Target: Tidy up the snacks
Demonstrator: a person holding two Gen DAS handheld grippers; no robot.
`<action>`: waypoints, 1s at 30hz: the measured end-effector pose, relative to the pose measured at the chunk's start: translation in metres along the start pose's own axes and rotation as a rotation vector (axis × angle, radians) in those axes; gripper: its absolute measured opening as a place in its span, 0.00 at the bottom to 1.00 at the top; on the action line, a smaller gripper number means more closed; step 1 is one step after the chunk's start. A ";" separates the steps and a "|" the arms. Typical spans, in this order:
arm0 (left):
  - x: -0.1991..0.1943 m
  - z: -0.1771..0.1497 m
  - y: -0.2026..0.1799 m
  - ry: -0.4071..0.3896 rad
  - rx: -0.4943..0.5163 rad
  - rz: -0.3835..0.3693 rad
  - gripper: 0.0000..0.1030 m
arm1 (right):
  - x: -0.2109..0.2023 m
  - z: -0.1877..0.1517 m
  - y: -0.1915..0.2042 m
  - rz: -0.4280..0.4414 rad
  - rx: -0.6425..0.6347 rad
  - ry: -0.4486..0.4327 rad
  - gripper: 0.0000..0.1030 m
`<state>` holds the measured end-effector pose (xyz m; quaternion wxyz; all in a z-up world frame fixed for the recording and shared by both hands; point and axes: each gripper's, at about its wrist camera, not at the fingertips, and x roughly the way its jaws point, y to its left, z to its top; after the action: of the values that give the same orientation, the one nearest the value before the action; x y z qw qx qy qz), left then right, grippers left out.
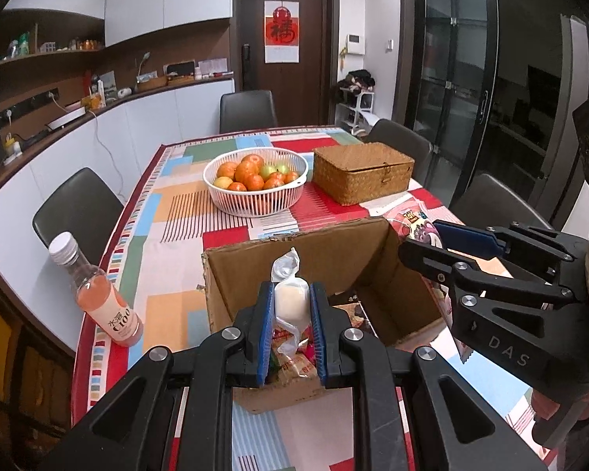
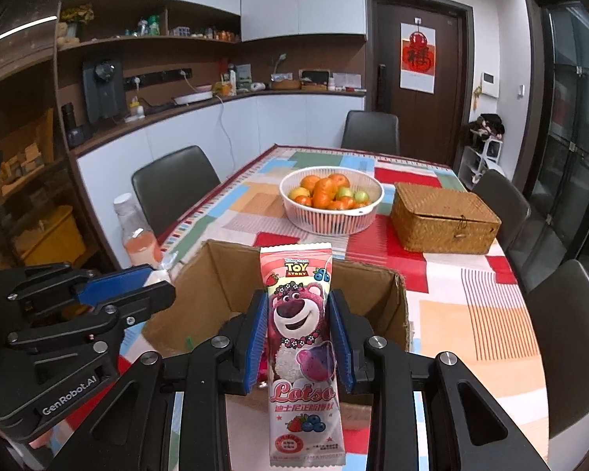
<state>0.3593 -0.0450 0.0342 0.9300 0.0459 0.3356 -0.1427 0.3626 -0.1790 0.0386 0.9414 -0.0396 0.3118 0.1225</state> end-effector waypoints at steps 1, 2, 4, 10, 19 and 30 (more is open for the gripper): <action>0.002 0.001 0.000 0.004 -0.001 0.003 0.18 | 0.004 0.001 -0.001 -0.004 -0.003 0.006 0.31; 0.006 0.002 0.000 0.011 -0.001 0.007 0.18 | 0.008 0.002 -0.002 -0.009 -0.004 0.013 0.31; 0.014 0.004 0.002 0.024 -0.006 0.007 0.18 | 0.014 0.004 -0.005 -0.013 -0.003 0.026 0.31; 0.040 0.011 0.007 0.080 -0.030 0.010 0.19 | 0.037 0.010 -0.010 -0.031 -0.003 0.066 0.31; 0.031 -0.007 0.009 0.069 -0.025 0.062 0.41 | 0.043 -0.001 -0.017 -0.070 0.021 0.081 0.49; -0.022 -0.052 -0.001 -0.012 -0.025 0.118 0.64 | -0.011 -0.053 -0.007 -0.095 0.067 0.029 0.66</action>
<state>0.3110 -0.0314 0.0080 0.9392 0.0532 0.3286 -0.0839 0.3258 -0.1959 0.0025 0.9422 -0.0245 0.3274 0.0664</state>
